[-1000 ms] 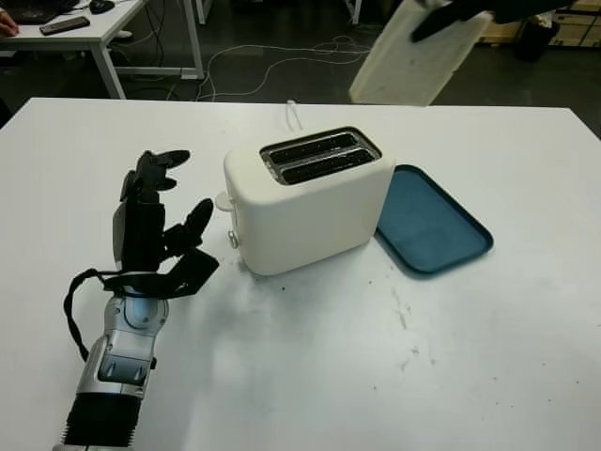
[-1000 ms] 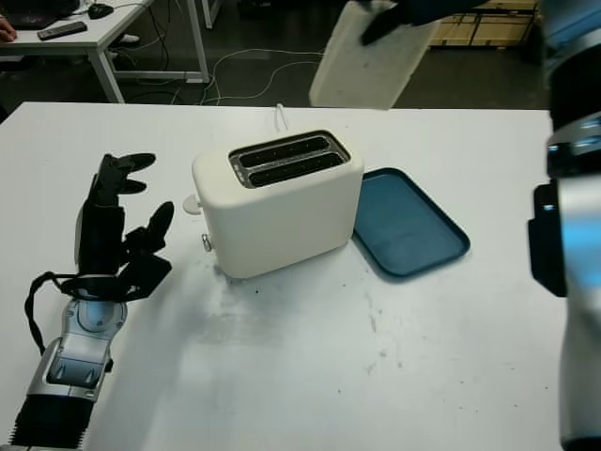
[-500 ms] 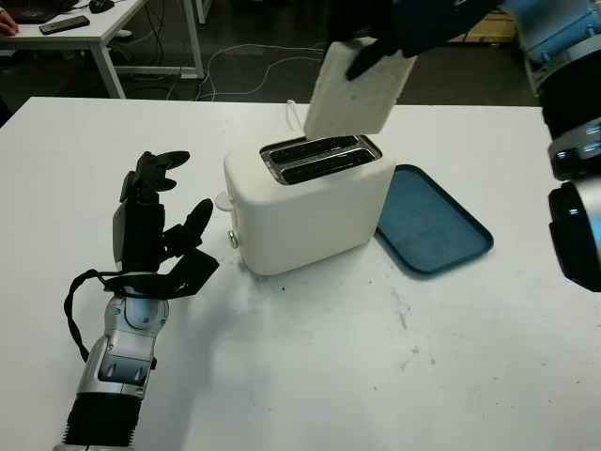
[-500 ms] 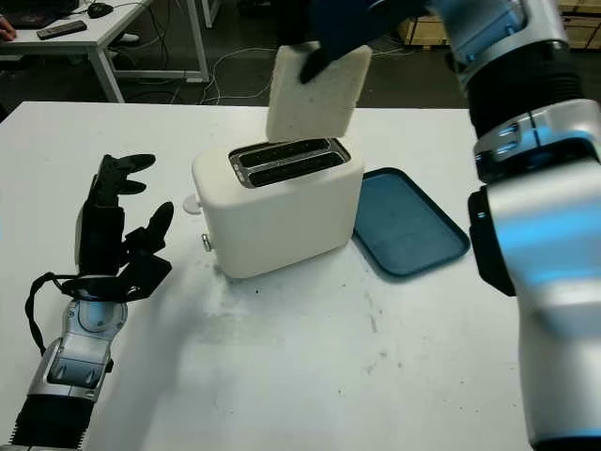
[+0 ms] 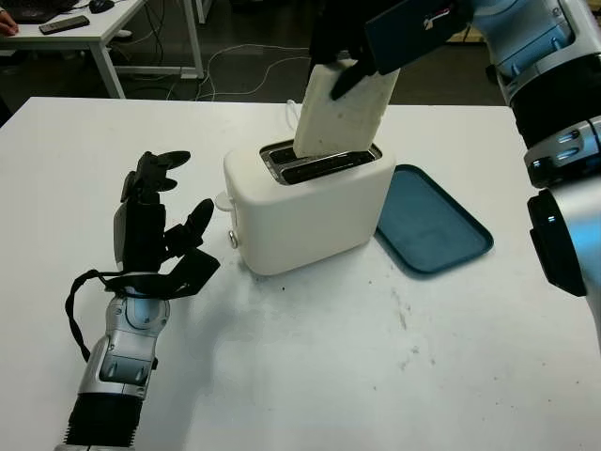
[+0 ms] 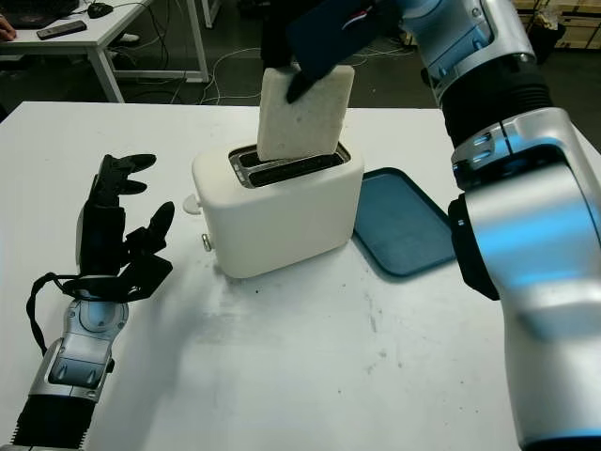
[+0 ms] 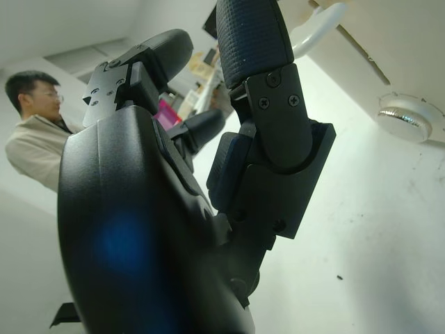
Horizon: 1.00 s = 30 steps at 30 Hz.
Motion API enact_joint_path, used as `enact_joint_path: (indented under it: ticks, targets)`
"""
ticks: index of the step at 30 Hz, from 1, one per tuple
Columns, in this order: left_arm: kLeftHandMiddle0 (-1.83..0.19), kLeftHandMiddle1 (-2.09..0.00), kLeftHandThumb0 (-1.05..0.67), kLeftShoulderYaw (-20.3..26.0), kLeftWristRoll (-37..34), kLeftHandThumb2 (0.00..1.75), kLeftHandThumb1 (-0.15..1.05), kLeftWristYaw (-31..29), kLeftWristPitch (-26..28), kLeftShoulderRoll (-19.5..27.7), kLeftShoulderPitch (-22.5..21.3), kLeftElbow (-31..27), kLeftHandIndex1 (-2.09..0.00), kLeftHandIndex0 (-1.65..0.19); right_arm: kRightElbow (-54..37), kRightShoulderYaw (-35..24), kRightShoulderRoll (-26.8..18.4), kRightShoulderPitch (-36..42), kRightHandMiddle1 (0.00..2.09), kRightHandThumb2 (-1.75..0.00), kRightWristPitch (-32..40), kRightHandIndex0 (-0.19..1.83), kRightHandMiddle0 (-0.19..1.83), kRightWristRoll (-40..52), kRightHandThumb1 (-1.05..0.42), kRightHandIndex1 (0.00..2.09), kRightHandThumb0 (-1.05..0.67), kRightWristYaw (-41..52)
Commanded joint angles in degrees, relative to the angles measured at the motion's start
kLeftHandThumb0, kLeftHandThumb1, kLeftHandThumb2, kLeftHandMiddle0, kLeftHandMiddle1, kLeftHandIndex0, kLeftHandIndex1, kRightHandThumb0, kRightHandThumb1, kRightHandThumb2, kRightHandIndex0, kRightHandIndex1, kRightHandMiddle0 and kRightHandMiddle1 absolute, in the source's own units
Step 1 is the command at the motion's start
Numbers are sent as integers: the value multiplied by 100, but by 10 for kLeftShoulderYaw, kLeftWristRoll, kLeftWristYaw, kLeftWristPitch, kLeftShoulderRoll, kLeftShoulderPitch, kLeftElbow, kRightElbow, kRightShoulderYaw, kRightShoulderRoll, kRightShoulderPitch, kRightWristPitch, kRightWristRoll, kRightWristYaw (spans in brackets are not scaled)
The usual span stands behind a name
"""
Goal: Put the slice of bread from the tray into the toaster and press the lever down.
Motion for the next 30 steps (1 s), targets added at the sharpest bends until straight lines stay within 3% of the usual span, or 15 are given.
enact_joint_path:
  ticks: [1,30]
  targets:
    - [0,-148,-94,0,3,74,92,6,-2,1,-1,-2,-105,0,5,1,5,7,8,0,-6,105,131,-1,-89,119,-43,-6]
    - [0,-146,-95,-2,6,74,92,11,2,-11,3,-9,-105,0,47,29,22,39,8,0,-41,102,123,-8,-90,116,-33,-8]
